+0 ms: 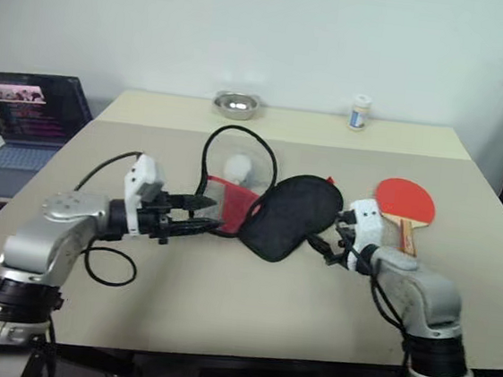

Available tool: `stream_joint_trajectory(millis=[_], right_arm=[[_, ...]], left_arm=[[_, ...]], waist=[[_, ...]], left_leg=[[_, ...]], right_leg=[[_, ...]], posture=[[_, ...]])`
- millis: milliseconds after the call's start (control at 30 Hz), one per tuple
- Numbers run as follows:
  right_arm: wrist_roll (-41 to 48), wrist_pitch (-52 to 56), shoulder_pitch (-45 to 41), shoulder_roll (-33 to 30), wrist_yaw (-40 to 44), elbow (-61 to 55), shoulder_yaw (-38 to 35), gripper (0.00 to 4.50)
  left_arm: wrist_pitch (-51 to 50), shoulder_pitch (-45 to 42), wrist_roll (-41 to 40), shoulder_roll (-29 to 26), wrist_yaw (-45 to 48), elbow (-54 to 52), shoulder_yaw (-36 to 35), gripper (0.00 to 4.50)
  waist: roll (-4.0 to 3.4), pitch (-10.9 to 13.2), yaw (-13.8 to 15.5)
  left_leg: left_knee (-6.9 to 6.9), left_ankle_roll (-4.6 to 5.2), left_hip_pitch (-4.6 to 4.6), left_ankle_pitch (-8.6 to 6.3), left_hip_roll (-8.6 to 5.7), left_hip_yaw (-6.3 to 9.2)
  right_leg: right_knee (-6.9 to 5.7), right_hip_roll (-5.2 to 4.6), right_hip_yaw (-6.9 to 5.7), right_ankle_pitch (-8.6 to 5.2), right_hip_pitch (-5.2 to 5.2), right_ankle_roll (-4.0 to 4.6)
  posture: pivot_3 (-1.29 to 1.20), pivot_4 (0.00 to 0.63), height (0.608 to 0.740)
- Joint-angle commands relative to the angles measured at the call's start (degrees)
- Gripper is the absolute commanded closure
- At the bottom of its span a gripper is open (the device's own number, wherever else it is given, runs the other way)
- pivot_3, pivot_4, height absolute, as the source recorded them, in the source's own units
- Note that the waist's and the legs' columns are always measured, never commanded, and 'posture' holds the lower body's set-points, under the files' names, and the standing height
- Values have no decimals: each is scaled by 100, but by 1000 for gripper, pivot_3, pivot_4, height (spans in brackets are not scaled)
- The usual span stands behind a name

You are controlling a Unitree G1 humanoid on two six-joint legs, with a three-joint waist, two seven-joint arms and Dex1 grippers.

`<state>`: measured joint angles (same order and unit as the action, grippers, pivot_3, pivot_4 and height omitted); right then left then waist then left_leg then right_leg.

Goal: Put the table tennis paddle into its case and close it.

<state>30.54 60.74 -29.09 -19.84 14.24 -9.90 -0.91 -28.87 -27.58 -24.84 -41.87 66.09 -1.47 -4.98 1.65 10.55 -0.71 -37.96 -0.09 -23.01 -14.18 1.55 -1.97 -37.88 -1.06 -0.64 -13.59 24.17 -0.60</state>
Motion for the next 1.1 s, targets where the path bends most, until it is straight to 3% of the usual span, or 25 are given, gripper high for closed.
stream_joint_trajectory(millis=[33,467,567,767,967,1100], right_arm=[[-75,111,-281,390,-310,312,-139,0],[-807,-643,-861,1366,-322,1314,513,0],[-995,-836,-900,1378,-242,1389,648,650],[-1119,-855,-912,1242,-272,1501,306,2611],[-886,-302,-912,643,105,1574,-238,4488],[-908,-203,-1020,266,331,1728,-337,4488]], left_arm=[[142,-62,-157,-185,51,-119,-271,1790],[133,-39,-222,-153,-232,-245,-229,1790],[136,-33,-222,-138,-289,-253,-236,1761],[135,59,-233,-116,-400,-352,-223,1761],[138,42,-240,-11,-461,-409,-108,1761],[150,23,-223,73,-479,-406,-40,1761]], waist=[[1,0,17],[0,0,-91],[0,0,-102],[0,0,-100],[0,0,-86],[0,1,-92]], left_leg=[[-2,0,-1,0,0,0],[4,0,4,0,14,2],[5,0,2,0,12,2],[5,0,1,0,10,2],[5,0,0,0,8,0],[8,0,2,0,11,1]], right_leg=[[2,-1,0,1,0,-2],[-6,0,0,1,4,-1],[-4,0,0,1,5,-1],[-3,-4,0,1,4,-1],[-1,-6,1,1,4,-1],[-2,-3,0,1,4,-1]], posture=[[0,150,740],[0,150,740],[0,150,740],[0,150,740],[0,150,740],[0,150,740]])
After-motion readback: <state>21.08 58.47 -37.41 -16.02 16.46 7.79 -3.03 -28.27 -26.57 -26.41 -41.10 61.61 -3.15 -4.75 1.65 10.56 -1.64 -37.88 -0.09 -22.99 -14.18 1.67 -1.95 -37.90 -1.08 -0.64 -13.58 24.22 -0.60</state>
